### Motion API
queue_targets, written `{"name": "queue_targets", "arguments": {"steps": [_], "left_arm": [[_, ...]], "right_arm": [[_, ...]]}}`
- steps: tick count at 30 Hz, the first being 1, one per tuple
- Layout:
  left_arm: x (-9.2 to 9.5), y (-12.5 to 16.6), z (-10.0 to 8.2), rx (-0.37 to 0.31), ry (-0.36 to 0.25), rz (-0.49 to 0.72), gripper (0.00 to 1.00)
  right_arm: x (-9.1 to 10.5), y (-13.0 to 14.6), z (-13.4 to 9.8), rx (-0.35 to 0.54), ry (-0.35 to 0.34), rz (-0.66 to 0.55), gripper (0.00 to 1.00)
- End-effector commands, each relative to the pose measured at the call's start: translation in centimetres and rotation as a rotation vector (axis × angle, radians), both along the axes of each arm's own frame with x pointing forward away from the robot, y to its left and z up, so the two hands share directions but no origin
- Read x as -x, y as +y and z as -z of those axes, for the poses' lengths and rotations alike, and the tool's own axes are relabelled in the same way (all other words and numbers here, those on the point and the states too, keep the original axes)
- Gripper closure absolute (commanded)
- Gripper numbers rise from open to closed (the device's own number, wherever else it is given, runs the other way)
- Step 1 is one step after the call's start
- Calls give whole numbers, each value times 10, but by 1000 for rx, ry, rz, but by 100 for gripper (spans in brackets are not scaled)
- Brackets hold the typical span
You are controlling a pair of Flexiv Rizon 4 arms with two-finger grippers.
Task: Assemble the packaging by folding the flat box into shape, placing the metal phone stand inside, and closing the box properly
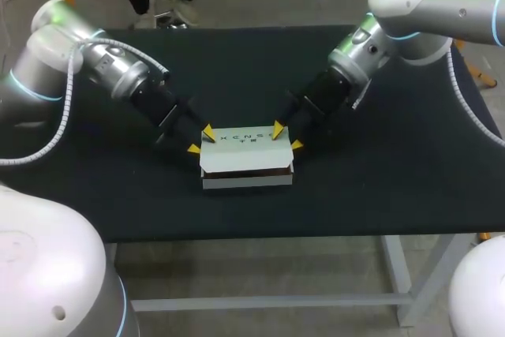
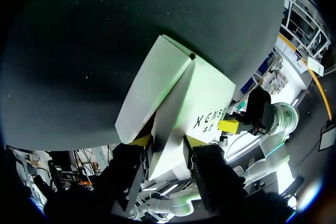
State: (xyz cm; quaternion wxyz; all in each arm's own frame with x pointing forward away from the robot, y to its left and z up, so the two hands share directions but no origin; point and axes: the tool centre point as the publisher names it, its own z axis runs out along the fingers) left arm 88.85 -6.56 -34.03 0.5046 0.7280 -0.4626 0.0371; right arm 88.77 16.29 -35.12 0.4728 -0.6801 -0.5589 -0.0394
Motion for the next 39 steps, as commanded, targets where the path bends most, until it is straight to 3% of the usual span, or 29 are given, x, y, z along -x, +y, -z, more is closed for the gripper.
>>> {"name": "queue_targets", "arguments": {"steps": [1, 27, 35, 39], "left_arm": [[2, -1, 1, -9, -1, 1, 60], [8, 10, -4, -29, -23, -15, 53], [12, 15, -9, -51, -49, -26, 40], [13, 21, -21, -70, -92, -21, 25]], "right_arm": [[0, 2, 1, 1, -7, 1, 54], [1, -1, 8, -15, -14, 16, 51], [1, -1, 8, -15, -14, 16, 52], [1, -1, 8, -15, -14, 16, 52]]}}
